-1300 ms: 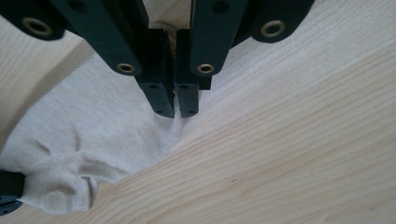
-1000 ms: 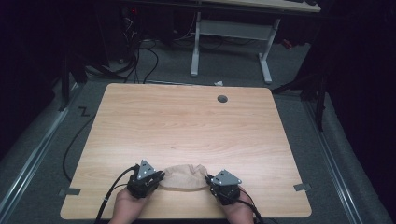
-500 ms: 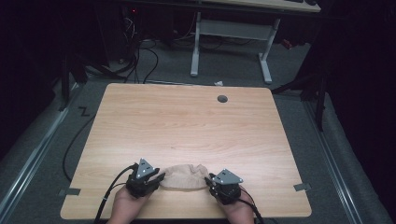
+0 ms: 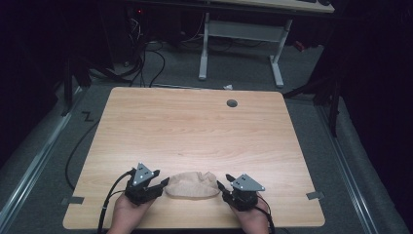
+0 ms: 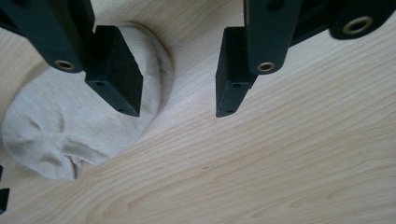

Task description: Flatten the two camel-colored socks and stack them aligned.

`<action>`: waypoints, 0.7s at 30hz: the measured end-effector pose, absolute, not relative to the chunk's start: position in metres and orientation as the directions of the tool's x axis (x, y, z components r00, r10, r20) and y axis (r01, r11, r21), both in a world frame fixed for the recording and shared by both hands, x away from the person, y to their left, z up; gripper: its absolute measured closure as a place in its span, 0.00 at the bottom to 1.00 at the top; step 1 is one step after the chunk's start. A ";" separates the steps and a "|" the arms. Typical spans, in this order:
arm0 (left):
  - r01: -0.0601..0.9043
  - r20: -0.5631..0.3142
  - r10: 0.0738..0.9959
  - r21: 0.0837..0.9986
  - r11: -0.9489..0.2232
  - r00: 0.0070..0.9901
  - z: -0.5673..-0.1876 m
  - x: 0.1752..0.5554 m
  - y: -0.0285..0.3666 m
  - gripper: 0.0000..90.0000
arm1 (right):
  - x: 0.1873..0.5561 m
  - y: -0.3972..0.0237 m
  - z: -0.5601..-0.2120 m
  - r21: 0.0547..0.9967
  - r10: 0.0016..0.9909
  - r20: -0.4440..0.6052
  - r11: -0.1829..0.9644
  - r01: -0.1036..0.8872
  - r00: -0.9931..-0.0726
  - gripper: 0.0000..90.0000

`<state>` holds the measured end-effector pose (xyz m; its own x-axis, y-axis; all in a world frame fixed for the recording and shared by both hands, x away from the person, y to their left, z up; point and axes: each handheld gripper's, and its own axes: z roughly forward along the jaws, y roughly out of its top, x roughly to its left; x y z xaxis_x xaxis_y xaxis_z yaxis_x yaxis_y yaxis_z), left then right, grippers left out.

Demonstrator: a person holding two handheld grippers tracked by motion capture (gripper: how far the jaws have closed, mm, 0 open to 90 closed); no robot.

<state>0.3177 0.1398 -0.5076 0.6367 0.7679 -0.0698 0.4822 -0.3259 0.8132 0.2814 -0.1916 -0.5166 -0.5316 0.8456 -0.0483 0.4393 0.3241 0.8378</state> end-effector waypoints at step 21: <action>0.505 0.033 0.885 0.811 -0.295 0.465 -0.516 0.365 0.212 0.53 | 0.332 -0.243 -0.505 0.848 0.927 -0.025 0.217 0.483 -0.373 0.60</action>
<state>0.3654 0.2117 -0.5156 0.4648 0.8848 0.0329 0.5049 -0.2954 0.8111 0.3323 -0.2425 -0.5048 -0.3730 0.9275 -0.0253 0.4826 0.2172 0.8485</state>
